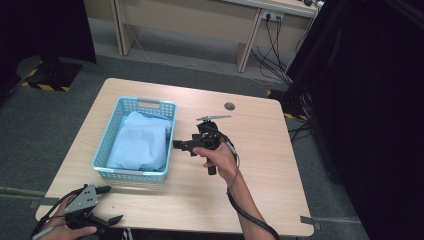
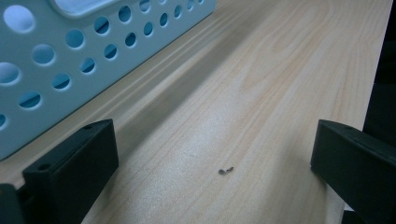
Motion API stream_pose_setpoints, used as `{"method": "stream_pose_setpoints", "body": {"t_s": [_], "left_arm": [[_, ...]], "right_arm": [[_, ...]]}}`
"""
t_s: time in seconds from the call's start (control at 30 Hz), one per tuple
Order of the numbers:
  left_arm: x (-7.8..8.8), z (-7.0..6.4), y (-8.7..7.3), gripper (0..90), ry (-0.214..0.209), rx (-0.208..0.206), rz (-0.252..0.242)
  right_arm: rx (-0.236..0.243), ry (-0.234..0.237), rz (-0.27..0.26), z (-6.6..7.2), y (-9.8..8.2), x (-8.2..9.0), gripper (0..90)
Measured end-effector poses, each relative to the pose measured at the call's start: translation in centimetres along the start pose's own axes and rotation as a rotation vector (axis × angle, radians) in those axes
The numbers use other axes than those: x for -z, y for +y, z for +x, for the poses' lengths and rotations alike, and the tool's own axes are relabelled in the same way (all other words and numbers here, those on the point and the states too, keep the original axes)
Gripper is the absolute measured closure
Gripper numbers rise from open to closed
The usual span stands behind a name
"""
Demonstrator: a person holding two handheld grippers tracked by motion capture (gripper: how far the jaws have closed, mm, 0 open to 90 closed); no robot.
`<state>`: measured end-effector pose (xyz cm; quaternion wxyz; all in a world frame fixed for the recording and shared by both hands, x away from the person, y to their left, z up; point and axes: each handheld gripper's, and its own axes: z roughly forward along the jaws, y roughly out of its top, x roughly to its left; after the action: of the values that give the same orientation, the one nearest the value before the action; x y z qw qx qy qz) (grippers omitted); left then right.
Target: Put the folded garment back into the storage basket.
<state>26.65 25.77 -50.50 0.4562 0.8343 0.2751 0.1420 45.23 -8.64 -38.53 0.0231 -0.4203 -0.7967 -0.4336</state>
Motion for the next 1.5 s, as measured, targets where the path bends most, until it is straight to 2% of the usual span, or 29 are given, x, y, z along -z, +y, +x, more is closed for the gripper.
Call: {"method": "stream_pose_setpoints", "body": {"t_s": [0.77,0.97,1.5], "left_arm": [[0.0,0.0,0.0,0.1,0.003,0.002,0.0],[0.0,0.0,0.0,0.2,0.004,0.002,0.0],[0.0,0.0,0.0,0.2,0.006,0.006,0.0]], "right_arm": [[0.03,-0.01,0.002,-0.4,-1.9,1.0,9.3],[0.038,-0.012,0.017,-0.4,-2.5,1.0,9.4],[0.043,-0.019,0.024,-1.3,-4.3,1.3,9.8]]}}
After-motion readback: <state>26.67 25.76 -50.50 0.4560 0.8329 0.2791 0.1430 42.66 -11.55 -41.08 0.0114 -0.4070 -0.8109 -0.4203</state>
